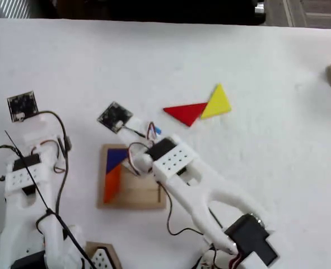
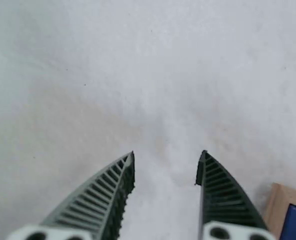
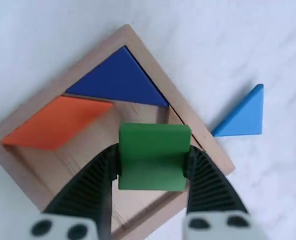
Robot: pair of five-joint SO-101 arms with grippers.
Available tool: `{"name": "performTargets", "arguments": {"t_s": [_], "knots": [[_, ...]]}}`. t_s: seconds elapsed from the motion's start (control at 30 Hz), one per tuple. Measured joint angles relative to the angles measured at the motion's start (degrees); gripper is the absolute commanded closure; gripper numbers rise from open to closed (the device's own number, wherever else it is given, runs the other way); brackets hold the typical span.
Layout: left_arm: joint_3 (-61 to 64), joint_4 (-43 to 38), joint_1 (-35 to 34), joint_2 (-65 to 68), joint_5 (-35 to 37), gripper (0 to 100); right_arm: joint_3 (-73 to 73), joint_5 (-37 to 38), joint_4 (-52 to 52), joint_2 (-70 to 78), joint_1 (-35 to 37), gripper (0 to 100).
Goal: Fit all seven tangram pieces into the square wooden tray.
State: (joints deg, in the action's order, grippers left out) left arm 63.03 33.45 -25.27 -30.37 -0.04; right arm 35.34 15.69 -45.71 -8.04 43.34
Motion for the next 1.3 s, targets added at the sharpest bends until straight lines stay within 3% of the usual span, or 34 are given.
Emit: {"name": "performTargets", "arguments": {"t_s": [0.23,0.4,0.63,0.83,1.0,1.13,1.3], "knots": [[0.00,0.00,0.00,0.00,0.00,79,-0.44,-2.81,3.34,5.45,1.41,97.8],[0.00,0.00,0.00,0.00,0.00,79,-2.64,-2.90,3.34,10.29,1.85,86.5],[0.00,0.00,0.00,0.00,0.00,79,-4.48,-3.08,3.34,12.13,2.20,84.4],[0.00,0.00,0.00,0.00,0.00,79,-4.48,-3.34,3.34,12.22,2.20,72.4],[0.00,0.00,0.00,0.00,0.00,79,-4.48,-3.43,3.16,12.22,3.60,72.2],[0.00,0.00,0.00,0.00,0.00,79,-5.45,-3.43,0.62,12.22,4.92,72.2],[0.00,0.00,0.00,0.00,0.00,79,-12.31,-3.43,-9.93,12.22,2.90,72.3]]}}
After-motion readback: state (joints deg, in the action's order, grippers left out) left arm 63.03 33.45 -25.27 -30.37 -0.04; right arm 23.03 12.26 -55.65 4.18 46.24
